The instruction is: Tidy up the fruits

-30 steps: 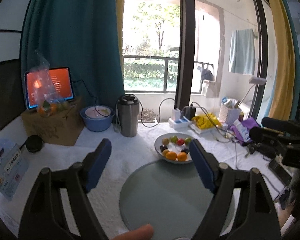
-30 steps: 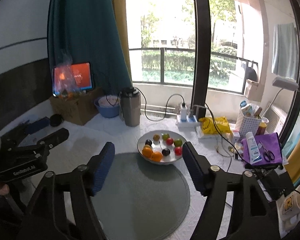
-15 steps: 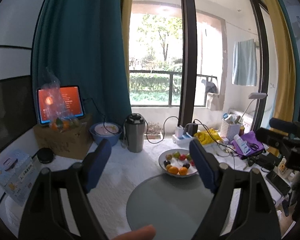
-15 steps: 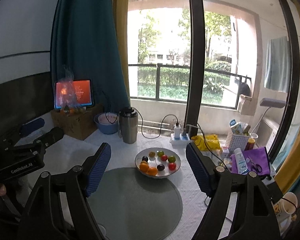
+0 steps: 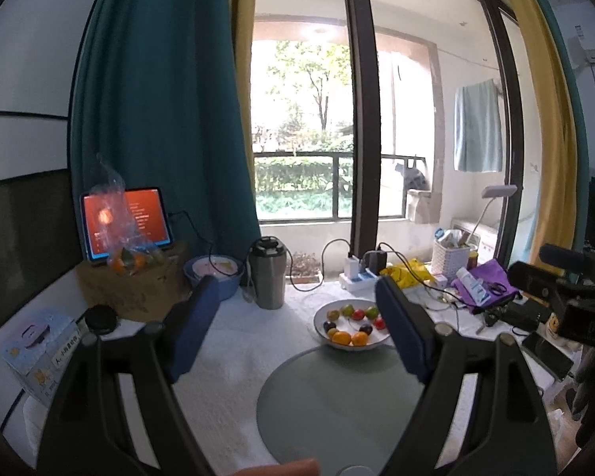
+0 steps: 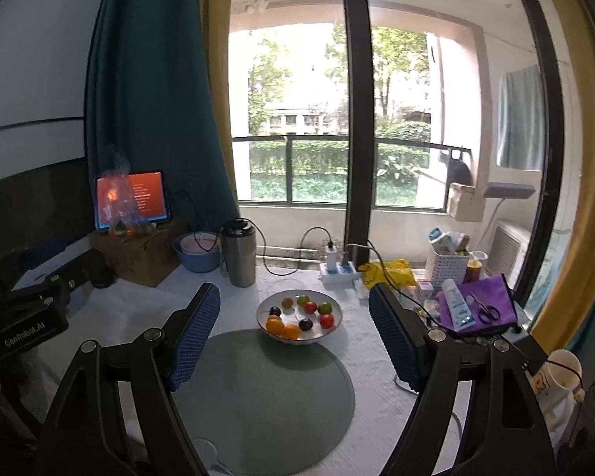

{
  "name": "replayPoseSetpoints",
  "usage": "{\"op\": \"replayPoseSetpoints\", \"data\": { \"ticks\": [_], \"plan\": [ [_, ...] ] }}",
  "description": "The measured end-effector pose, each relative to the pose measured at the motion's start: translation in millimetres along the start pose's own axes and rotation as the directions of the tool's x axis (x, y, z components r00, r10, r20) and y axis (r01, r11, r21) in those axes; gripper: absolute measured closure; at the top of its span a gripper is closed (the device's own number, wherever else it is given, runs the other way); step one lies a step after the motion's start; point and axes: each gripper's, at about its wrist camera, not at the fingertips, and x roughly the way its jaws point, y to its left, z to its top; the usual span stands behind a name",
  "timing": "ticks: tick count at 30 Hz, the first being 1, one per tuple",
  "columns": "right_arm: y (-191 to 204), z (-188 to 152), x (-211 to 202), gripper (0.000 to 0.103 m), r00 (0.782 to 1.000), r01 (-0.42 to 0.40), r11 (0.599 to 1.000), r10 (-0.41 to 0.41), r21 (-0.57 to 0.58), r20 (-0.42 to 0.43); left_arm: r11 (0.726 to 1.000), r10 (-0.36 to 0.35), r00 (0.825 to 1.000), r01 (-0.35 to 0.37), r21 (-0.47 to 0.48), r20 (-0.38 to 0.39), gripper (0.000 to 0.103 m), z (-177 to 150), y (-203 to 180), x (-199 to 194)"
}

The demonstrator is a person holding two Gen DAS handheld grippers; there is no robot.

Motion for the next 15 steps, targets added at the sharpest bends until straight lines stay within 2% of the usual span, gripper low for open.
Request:
{"op": "replayPoseSetpoints", "data": {
  "ticks": [7,15],
  "plan": [
    [-4,-4,-12,0.023,0.999,0.034,0.999,-0.035,0.035,0.021,0.998,-0.044,0.999,0.043,-0.053,-0.001,0.022,4,8,-8],
    [-12,-4,-23,0.023,0.997,0.051,0.997,-0.054,0.061,0.052,0.997,-0.058,0.998,0.058,-0.047,0.020,0.021,5,2,-18]
  ]
}}
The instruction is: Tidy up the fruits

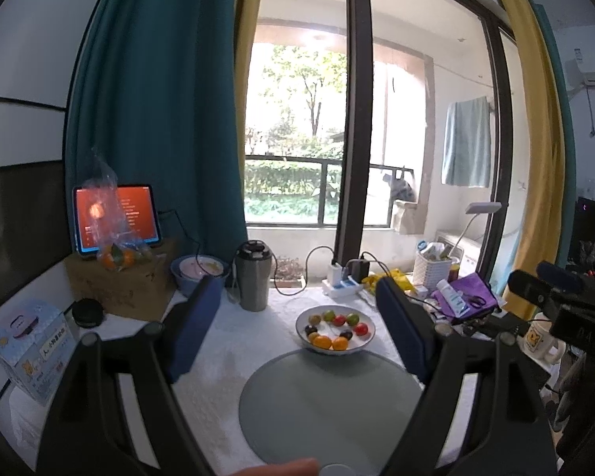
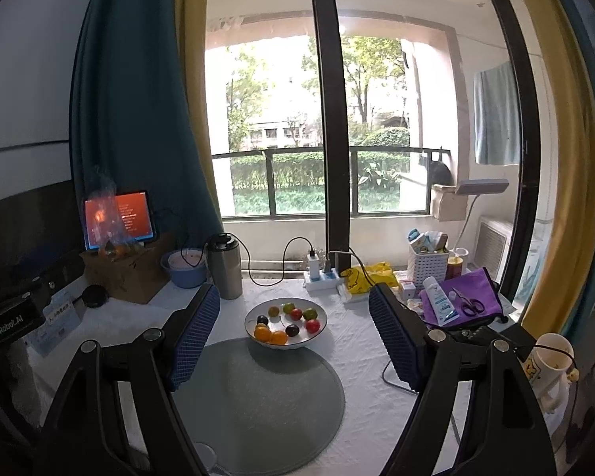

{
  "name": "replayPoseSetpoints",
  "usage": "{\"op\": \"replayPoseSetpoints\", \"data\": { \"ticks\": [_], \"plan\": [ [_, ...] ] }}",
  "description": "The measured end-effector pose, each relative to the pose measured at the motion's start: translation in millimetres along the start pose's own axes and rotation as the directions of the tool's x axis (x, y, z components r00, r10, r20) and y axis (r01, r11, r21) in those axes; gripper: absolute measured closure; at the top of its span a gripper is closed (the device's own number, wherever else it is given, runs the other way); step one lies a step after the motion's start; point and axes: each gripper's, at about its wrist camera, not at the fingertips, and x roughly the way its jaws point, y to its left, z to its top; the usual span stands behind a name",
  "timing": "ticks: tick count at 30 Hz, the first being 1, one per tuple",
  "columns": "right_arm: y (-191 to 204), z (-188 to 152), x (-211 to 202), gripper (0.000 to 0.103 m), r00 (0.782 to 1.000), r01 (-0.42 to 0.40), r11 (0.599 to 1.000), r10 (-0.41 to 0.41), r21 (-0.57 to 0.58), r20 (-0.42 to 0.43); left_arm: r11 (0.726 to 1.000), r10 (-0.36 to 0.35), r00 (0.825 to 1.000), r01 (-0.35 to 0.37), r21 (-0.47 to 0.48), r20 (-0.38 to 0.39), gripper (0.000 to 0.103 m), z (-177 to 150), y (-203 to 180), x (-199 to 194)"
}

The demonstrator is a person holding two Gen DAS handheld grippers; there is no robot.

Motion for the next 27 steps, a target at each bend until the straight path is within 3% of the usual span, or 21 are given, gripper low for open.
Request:
{"op": "replayPoseSetpoints", "data": {
  "ticks": [9,27],
  "plan": [
    [-4.2,0.2,-3.8,0.023,1.000,-0.003,1.000,0.002,0.015,0.015,0.999,0.044,0.999,-0.044,0.007,0.007,0.021,-1.6,-2.7,-1.6],
    [1.7,2.0,-3.3,0.023,1.000,-0.011,1.000,0.011,0.002,0.005,0.999,0.041,0.999,-0.041,-0.015,-0.001,0.021,-4.0,-0.8,-2.1]
  ]
}}
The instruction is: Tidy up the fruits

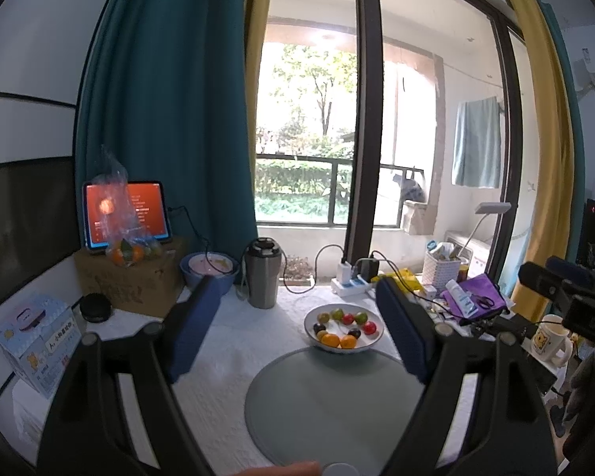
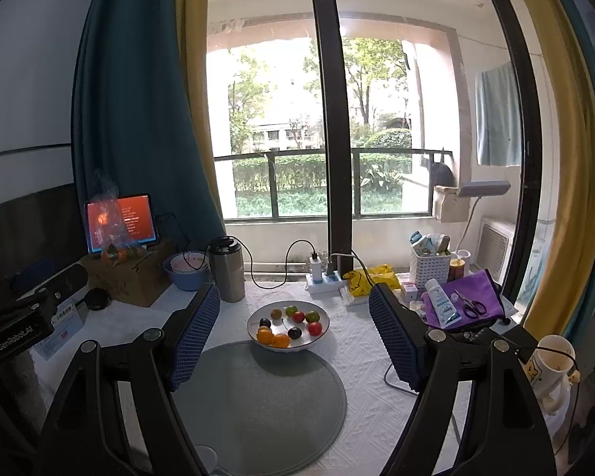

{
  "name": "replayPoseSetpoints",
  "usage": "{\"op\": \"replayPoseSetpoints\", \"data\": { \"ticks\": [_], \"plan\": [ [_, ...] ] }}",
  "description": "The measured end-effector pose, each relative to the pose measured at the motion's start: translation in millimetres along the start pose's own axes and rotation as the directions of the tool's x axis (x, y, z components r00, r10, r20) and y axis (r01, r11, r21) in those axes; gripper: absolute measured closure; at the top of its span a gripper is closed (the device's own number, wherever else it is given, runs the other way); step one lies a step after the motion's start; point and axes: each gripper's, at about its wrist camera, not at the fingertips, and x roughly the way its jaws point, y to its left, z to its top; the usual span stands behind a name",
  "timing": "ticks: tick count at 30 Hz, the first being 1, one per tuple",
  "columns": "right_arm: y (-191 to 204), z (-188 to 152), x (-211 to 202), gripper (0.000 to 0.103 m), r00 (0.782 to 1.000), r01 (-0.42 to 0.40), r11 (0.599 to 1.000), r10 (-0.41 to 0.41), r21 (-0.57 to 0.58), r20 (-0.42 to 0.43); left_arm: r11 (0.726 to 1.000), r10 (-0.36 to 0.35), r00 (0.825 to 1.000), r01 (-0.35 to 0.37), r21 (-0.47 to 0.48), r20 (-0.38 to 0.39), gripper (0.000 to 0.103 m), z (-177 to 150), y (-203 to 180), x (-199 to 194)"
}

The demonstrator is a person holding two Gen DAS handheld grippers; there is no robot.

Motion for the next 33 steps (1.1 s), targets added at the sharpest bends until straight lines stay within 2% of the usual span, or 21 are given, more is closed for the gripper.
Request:
{"op": "replayPoseSetpoints", "data": {
  "ticks": [33],
  "plan": [
    [0.0,2.9,2.7,0.023,1.000,0.009,1.000,-0.009,-0.006,-0.010,1.000,-0.014,1.000,0.014,0.018,0.011,0.021,0.4,-2.4,0.5]
  ]
}}
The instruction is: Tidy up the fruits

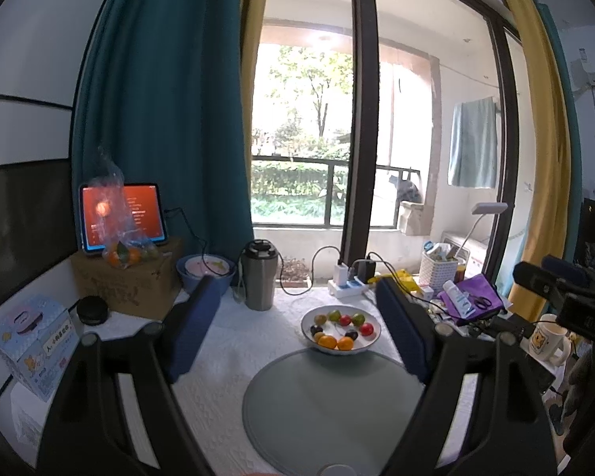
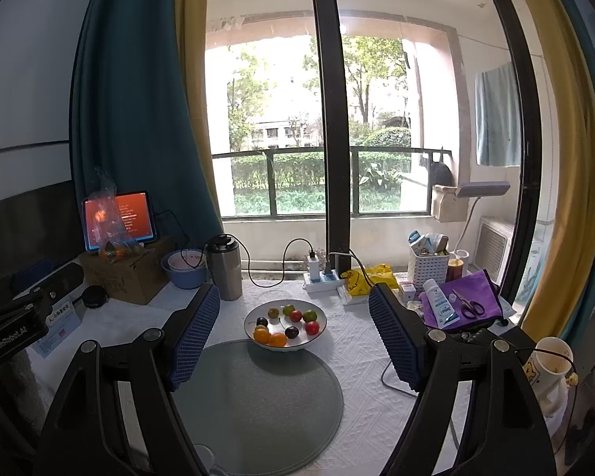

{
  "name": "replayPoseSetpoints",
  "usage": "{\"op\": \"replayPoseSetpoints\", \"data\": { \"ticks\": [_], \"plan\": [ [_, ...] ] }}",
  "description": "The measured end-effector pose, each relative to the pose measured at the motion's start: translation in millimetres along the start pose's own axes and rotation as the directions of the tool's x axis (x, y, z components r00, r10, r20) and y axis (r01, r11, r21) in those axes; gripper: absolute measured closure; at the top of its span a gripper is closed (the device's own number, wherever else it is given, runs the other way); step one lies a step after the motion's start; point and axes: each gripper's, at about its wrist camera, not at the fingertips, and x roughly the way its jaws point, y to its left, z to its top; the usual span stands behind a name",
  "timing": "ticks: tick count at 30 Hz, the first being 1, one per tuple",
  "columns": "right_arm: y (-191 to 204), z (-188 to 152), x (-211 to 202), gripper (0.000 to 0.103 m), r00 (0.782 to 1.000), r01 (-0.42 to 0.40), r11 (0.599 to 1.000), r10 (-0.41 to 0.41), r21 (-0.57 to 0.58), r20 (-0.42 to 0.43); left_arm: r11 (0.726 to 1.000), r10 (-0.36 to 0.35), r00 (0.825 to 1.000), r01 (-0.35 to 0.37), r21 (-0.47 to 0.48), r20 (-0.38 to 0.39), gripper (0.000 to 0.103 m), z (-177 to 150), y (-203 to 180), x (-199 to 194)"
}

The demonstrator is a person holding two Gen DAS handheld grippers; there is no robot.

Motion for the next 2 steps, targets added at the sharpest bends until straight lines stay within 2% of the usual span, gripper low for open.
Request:
{"op": "replayPoseSetpoints", "data": {
  "ticks": [2],
  "plan": [
    [-1.1,-0.2,2.9,0.023,1.000,0.001,1.000,-0.001,-0.001,-0.005,1.000,-0.001,1.000,0.001,0.012,-0.004,0.021,1.2,-0.3,4.7]
  ]
}}
